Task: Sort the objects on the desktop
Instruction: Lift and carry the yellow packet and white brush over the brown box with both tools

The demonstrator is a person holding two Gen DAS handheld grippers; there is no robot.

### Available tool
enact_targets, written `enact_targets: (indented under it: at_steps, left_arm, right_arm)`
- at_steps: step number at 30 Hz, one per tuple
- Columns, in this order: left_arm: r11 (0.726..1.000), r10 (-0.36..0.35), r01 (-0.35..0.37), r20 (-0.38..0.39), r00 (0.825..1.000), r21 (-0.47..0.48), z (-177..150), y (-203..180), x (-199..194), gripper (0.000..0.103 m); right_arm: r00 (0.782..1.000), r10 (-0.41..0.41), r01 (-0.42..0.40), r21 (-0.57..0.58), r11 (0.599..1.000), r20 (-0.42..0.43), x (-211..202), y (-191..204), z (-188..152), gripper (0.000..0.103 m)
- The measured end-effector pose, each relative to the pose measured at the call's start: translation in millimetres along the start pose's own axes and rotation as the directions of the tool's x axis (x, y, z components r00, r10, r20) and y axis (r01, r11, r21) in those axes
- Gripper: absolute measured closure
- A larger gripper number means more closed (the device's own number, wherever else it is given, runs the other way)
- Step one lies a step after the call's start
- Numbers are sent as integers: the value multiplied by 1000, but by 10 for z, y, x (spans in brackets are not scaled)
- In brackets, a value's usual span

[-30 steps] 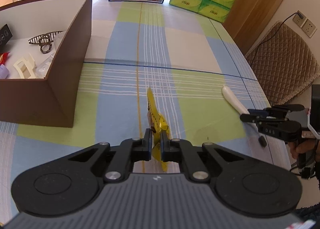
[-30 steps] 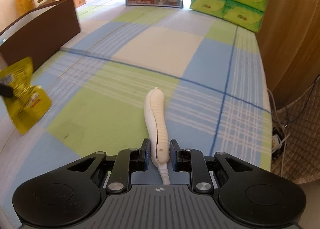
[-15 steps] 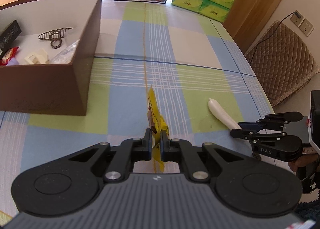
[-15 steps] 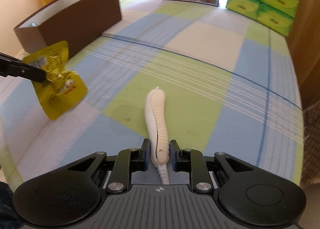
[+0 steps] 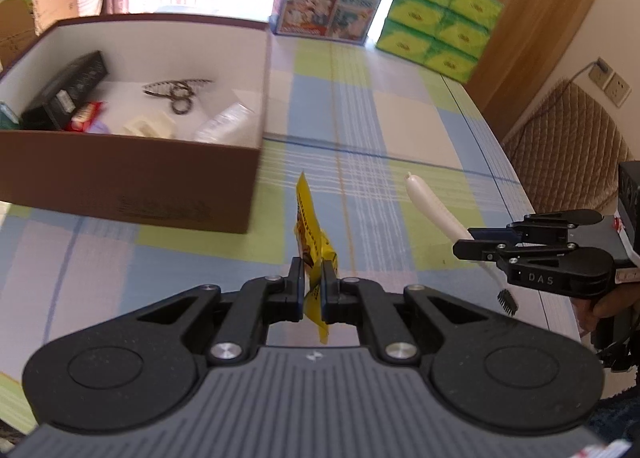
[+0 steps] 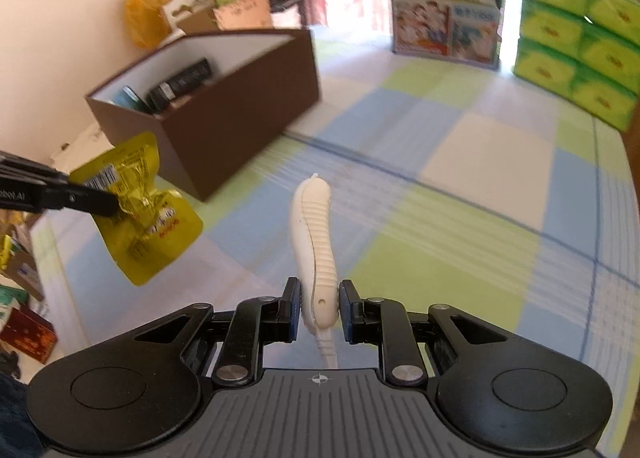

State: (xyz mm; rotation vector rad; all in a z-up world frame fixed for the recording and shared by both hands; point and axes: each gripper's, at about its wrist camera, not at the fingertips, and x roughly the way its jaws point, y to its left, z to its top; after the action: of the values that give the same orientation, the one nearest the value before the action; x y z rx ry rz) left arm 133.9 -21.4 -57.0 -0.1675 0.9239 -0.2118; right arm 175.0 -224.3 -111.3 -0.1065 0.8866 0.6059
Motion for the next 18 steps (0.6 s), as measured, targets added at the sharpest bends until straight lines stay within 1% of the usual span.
enact_targets:
  at_steps: [6, 12, 18]
  left_arm:
    - [1000, 18, -17, 58, 998, -24, 59, 236, -297, 99]
    - [999, 38, -34, 116, 993, -38, 158, 469, -556, 99]
    - [998, 50, -42, 168, 985, -53, 273, 724, -756, 99]
  right_arm:
    - [998, 52, -50, -46, 998, 39, 3, 294, 278, 86]
    - [993, 96, -90, -89, 992, 70, 51, 586, 540, 86]
    - [988, 122, -110, -121, 987, 97, 120, 831, 761, 86]
